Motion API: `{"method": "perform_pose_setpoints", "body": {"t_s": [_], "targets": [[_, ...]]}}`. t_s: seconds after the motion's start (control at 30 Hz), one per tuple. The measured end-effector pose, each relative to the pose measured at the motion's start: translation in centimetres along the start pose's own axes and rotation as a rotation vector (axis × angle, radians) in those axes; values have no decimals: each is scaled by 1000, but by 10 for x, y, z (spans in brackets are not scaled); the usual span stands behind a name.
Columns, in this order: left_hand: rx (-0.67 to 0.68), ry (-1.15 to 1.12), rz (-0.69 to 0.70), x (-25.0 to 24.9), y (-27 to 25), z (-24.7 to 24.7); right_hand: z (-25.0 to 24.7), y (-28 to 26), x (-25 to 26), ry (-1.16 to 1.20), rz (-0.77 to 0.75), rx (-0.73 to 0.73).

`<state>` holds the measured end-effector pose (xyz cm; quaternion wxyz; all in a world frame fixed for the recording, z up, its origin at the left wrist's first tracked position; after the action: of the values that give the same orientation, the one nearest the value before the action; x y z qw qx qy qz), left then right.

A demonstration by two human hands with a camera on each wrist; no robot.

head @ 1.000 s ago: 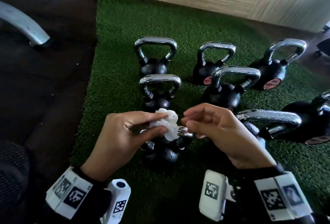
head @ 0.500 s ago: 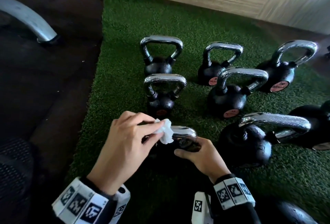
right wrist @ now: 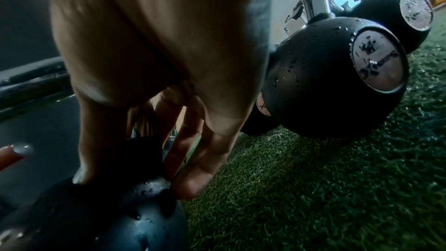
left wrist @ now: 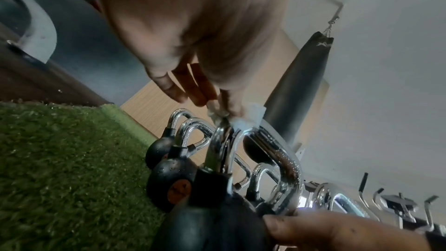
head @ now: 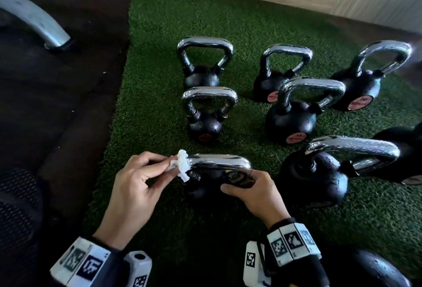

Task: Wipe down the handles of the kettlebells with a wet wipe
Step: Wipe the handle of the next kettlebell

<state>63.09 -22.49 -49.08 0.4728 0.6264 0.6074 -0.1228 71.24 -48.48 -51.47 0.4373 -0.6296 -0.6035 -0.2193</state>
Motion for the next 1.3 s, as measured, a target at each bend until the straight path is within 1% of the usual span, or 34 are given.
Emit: {"method": "perform_pose_setpoints", "body": {"t_s": [0.03, 0.13, 0.17, 0.33, 0.4, 0.53, 0.7, 0.8, 0.9, 0.97, 1.0, 1.03, 1.1, 1.17, 1.2, 1.23, 1.27, 1.3], "targets": [[-11, -42, -25, 3, -3, 3, 0, -1, 0, -7, -5, -7], [-17, -303, -193, 14, -12, 13, 1, -2, 1, -3, -28, -15], [-11, -341, -217, 19, -14, 17, 1, -2, 1, -2, -30, -15], [39, -368, -264, 42, -26, 37, 0, -1, -1, 15, -28, -1], [30, -394, -294, 45, -31, 43, 0, -2, 0, 7, -36, -8], [3, -400, -290, 46, -33, 45, 1, -4, 0, 7, -56, -20], [18, -395, -311, 47, -20, 45, -10, -10, -4, -91, -59, 23], [29, -368, -345, 48, -2, 49, -15, -19, -5, -132, -112, 67], [80, -296, -396, 40, 25, 60, -13, -31, -3, -153, -203, 154], [159, -240, -358, 28, 41, 67, -9, -36, 2, -164, -228, 233], [206, -232, -338, 22, 49, 70, -6, -37, 5, -162, -232, 248], [253, -229, -325, 16, 55, 72, -3, -36, 7, -168, -241, 231], [309, -211, -322, 7, 62, 74, 3, -30, 9, -194, -248, 107], [307, -184, -313, 4, 64, 73, 6, -21, 13, -154, -216, -58], [300, -180, -301, 3, 63, 71, 9, -16, 15, -134, -171, -78], [293, -178, -292, 2, 61, 70, 12, -11, 12, -108, -115, -31], [290, -169, -285, 0, 59, 69, 18, -7, 11, -45, -50, 54], [287, -158, -277, -2, 57, 68, 24, -4, 8, 64, 7, 141]]}}
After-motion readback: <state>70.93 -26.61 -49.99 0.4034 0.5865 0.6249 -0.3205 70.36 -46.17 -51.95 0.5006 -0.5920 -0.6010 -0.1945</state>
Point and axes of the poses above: each hand's wrist, its own y-axis towards the middle knuckle, its own z-axis out of the palm, x = y × z, the point moved 1 cm from there along y, towards the middle knuckle, and after that the axes turned 1 degree about -z, right-handed, at the moved point
